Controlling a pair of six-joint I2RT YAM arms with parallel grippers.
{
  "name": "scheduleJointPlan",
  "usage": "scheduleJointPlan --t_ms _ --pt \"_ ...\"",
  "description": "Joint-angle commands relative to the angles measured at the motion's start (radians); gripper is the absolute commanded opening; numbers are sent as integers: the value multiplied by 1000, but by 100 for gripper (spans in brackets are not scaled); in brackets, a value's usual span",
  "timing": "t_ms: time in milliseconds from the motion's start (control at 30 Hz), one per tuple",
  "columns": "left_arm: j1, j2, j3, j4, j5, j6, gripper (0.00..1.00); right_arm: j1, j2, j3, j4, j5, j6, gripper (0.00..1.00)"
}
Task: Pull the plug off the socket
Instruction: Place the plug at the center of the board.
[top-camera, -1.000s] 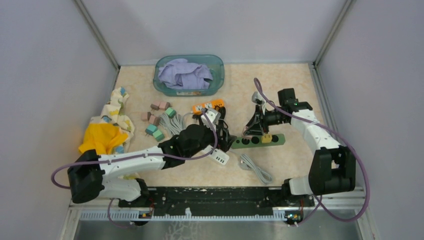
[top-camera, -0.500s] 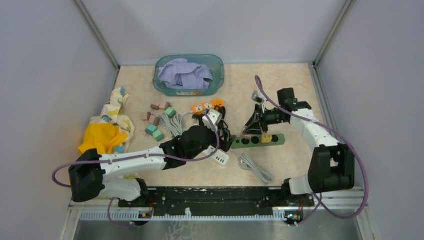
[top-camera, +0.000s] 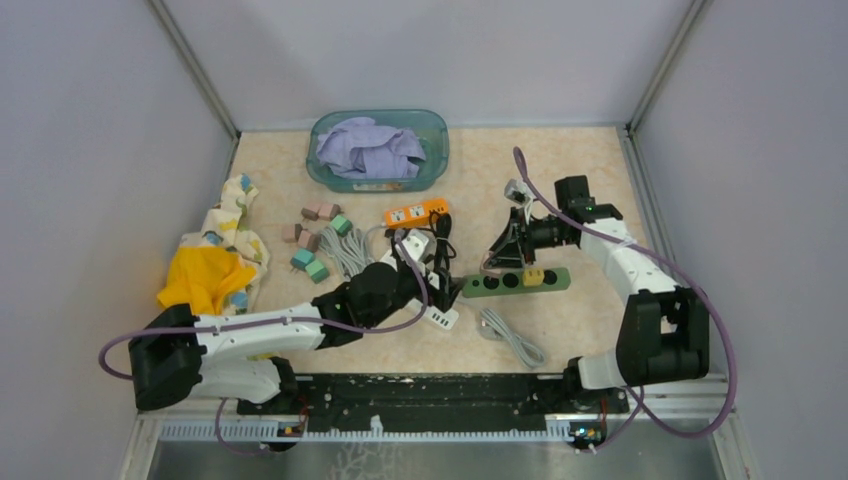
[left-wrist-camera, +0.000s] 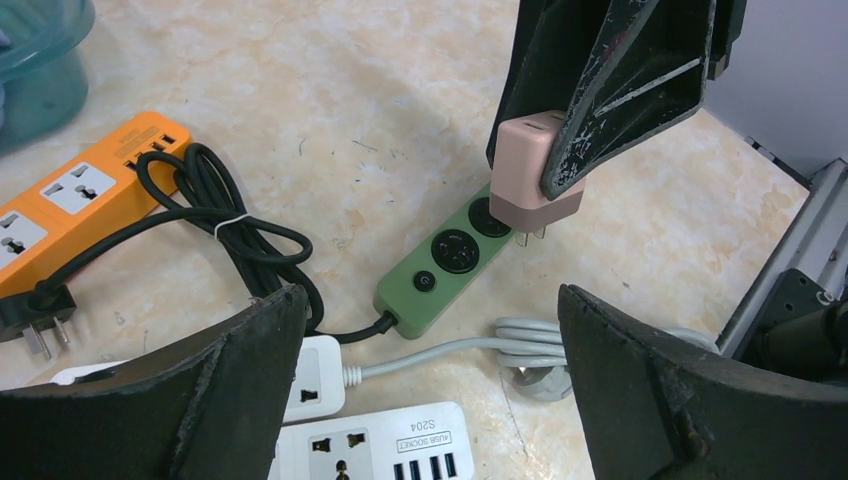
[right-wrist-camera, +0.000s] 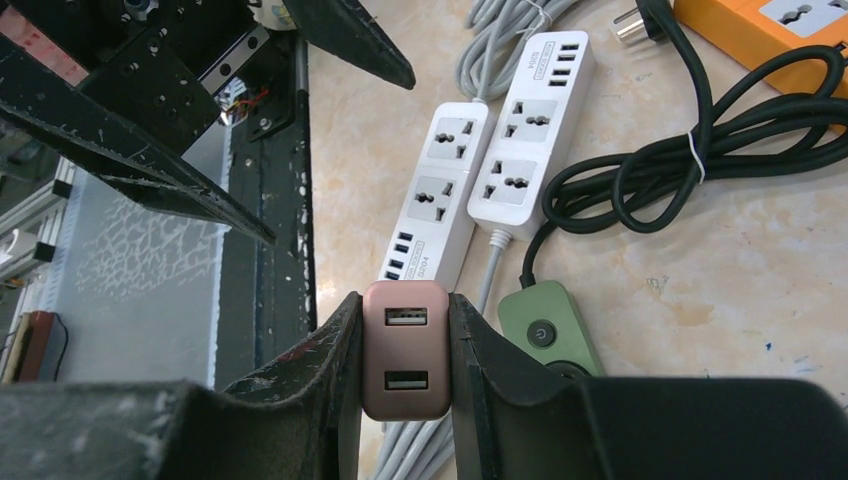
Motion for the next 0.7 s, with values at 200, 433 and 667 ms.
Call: scheduleJointPlan --t_ms 200,433,667 --pt "-5 48 100 -121 -28 -29 100 -6 4 -29 140 -104 192 0" --pt "-6 130 226 -223 -14 -16 100 -6 14 -56 286 -115 407 0" --pt "-7 233 367 -323 -17 -58 95 -6 24 -77 371 -86 502 0"
